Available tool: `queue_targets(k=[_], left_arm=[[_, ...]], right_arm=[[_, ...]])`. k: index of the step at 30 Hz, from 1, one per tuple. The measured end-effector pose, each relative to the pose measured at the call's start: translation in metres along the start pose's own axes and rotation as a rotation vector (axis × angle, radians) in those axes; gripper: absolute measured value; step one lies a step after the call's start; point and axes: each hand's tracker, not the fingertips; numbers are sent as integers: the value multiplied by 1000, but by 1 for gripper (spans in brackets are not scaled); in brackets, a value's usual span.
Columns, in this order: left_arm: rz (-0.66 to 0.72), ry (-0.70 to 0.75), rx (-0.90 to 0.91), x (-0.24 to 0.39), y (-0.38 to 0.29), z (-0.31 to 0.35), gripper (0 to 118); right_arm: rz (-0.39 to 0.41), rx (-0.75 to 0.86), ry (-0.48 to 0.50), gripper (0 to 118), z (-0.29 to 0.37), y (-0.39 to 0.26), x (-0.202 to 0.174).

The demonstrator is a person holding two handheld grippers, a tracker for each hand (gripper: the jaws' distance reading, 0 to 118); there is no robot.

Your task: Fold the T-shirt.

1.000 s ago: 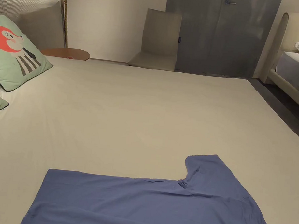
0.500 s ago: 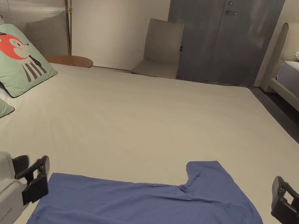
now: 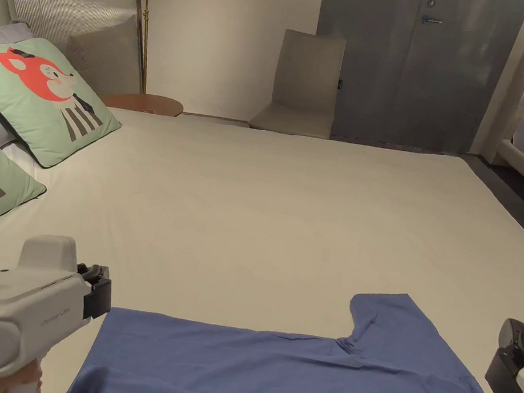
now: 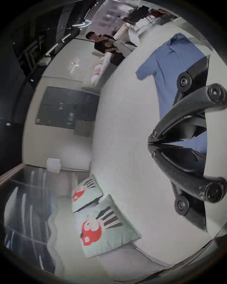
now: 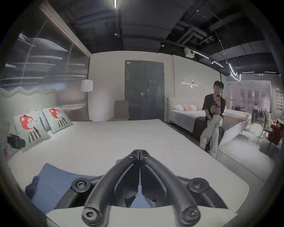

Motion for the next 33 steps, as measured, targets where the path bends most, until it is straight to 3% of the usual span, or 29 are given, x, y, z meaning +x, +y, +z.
queue_targets(k=[1,2,4,5,6,9,12,15,17,18,19,20,21,24,25,26,33], left_arm=[[8,-2,-24,-5,2,-16,6],[22,4,-39,-10,5,-33,26],[24,19,-148,-22,7,-75,104],[11,27,-206,-25,4,-94,111],[0,43,-219,-25,0,-104,106],[-21,103,-338,-33,-14,-148,105],[34,100,-404,-38,-30,-174,99],[47,114,-409,-36,-42,-185,74],[34,139,-398,-31,-44,-185,64],[31,131,-391,-30,-44,-180,49],[29,118,-385,-29,-43,-178,21],[28,115,-377,-25,-41,-174,4],[25,117,-369,-23,-39,-170,4],[-1,118,-344,-18,-38,-161,4],[-9,118,-336,-17,-38,-158,4],[-6,116,-329,-20,-37,-156,4],[29,111,-302,-21,-34,-141,4]], right_arm=[[3,-15,1,0,-4,-2,0],[7,-28,1,0,-9,-5,-1],[16,-59,-2,0,-19,-11,-3],[19,-70,-2,0,-24,-14,-4],[18,-79,-3,0,-27,-17,-5],[19,-120,-4,0,-41,-28,-6],[29,-154,-9,0,-52,-38,-6],[36,-183,-7,0,-60,-45,-4],[50,-201,-9,0,-65,-49,-3],[52,-209,-7,1,-67,-50,-2],[52,-214,-8,1,-68,-51,-2],[50,-222,-12,4,-72,-52,0],[45,-234,-24,22,-78,-52,2],[31,-324,-39,58,-104,-52,15],[15,-373,-35,105,-117,-53,20],[0,-393,-37,118,-130,-54,26],[-11,-752,-96,114,-226,-79,60]])
